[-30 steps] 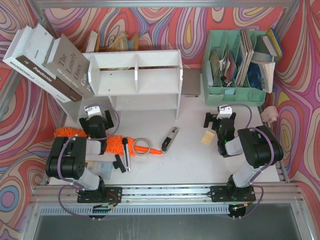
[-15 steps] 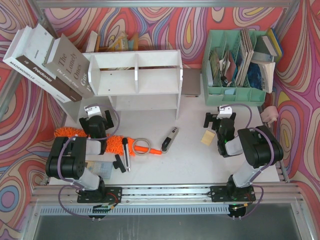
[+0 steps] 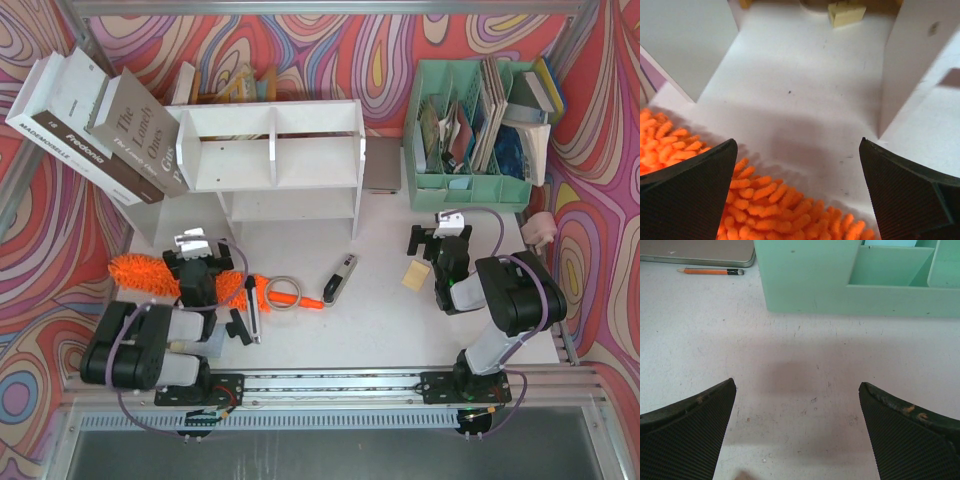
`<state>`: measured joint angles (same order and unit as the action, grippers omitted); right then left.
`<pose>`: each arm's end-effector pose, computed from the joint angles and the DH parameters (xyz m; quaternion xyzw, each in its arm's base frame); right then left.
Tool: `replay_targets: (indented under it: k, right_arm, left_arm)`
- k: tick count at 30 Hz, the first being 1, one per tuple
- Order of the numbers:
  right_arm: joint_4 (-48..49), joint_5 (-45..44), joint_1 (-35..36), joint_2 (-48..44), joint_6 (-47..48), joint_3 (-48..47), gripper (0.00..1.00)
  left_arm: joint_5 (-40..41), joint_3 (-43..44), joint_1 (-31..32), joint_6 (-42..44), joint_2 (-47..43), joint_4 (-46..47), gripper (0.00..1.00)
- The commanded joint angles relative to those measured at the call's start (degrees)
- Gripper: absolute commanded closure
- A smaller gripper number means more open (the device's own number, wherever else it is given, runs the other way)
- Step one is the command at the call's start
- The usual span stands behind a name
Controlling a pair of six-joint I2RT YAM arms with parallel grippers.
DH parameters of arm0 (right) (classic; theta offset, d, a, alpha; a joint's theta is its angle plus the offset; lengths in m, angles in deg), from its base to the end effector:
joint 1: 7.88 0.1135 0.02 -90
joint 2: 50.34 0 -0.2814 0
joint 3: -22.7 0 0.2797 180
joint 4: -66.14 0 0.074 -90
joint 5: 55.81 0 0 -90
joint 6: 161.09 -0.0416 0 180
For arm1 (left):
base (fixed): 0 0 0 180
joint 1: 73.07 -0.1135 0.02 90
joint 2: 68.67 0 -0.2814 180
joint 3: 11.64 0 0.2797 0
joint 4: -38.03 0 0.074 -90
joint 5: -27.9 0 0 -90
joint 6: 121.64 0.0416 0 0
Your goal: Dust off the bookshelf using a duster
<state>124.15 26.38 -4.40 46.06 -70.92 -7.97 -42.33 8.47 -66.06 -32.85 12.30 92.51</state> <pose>0.2803 0.0114 0.1227 0.0209 0.7524 -0.0323 0.6576 0.2245 -0.0134 0.1345 -0.0772 0.7391 0.0806 0.6642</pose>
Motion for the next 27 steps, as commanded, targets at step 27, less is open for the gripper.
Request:
replay_targets:
  k: [27]
  right_arm:
    - [-55.01, -6.64, 7.06, -35.97, -25.87, -15.76, 0.01]
  left_arm:
    - [15.15, 17.24, 24.99, -30.66, -65.68, -84.73, 0.02]
